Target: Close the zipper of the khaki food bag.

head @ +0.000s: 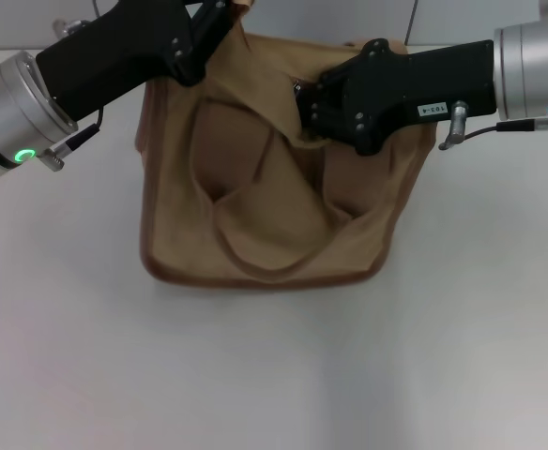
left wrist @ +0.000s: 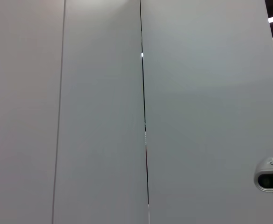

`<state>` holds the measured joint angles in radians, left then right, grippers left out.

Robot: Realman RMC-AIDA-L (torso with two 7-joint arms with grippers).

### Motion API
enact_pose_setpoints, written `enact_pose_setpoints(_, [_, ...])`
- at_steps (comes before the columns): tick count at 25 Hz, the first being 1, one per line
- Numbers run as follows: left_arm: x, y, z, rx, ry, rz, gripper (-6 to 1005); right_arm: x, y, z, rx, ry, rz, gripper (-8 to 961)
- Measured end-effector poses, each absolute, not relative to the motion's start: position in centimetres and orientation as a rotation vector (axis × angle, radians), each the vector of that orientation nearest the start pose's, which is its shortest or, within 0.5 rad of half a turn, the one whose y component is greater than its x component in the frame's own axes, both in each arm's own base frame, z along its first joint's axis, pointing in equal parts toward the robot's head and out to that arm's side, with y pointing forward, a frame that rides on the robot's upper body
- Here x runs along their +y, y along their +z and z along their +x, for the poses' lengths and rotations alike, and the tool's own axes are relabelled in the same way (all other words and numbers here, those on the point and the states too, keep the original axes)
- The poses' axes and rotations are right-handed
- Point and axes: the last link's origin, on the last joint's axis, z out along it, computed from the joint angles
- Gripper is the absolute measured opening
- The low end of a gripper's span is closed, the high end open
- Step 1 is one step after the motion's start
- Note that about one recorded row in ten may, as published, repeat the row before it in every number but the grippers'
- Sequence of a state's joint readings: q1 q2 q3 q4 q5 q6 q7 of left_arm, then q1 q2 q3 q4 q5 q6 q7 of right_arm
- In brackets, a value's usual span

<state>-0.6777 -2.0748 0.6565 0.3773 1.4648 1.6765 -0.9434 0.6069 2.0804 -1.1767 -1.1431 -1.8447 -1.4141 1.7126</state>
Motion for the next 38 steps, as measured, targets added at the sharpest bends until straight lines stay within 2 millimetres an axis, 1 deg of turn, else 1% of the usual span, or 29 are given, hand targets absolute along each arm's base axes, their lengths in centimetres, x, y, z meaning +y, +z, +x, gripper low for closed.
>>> enact_pose_setpoints(4, [35.9, 1.7, -18.6, -0.110, -1.378, -2.326, 40, 37.0, 0.9, 12.6, 0.190, 0.577, -2.865, 36])
enact_pose_setpoints(6, [35.9, 1.7, -18.6, -0.111, -1.379, -2.325, 40, 37.1, 1.0, 12.7, 0.201, 0.582, -2.858, 29])
enact_pose_setpoints(14, [35.8, 1.9, -18.8, -0.119, -1.389, -2.307, 40, 37.6, 2.3, 13.6, 0.374, 0.614, -2.795, 0])
enact_pose_setpoints(18, [35.8, 2.0, -18.9, -0.123, -1.392, -2.298, 40, 37.8, 2.8, 14.3, 0.434, 0.581, -2.770, -2])
enact_pose_setpoints(19, [35.7, 2.0, -19.0, -0.135, -1.400, -2.288, 40, 37.8, 3.0, 14.8, 0.462, 0.555, -2.758, -2])
enact_pose_setpoints(26, [35.7, 2.0, -19.1, -0.145, -1.405, -2.282, 40, 37.5, 3.2, 15.5, 0.486, 0.551, -2.745, -2])
enact_pose_setpoints(30, [35.7, 1.9, -19.0, -0.143, -1.407, -2.284, 40, 37.5, 3.0, 15.6, 0.495, 0.553, -2.751, 7])
enact_pose_setpoints(38, [35.7, 1.8, -18.7, -0.133, -1.415, -2.293, 41, 38.0, 2.1, 14.4, 0.449, 0.564, -2.787, 41])
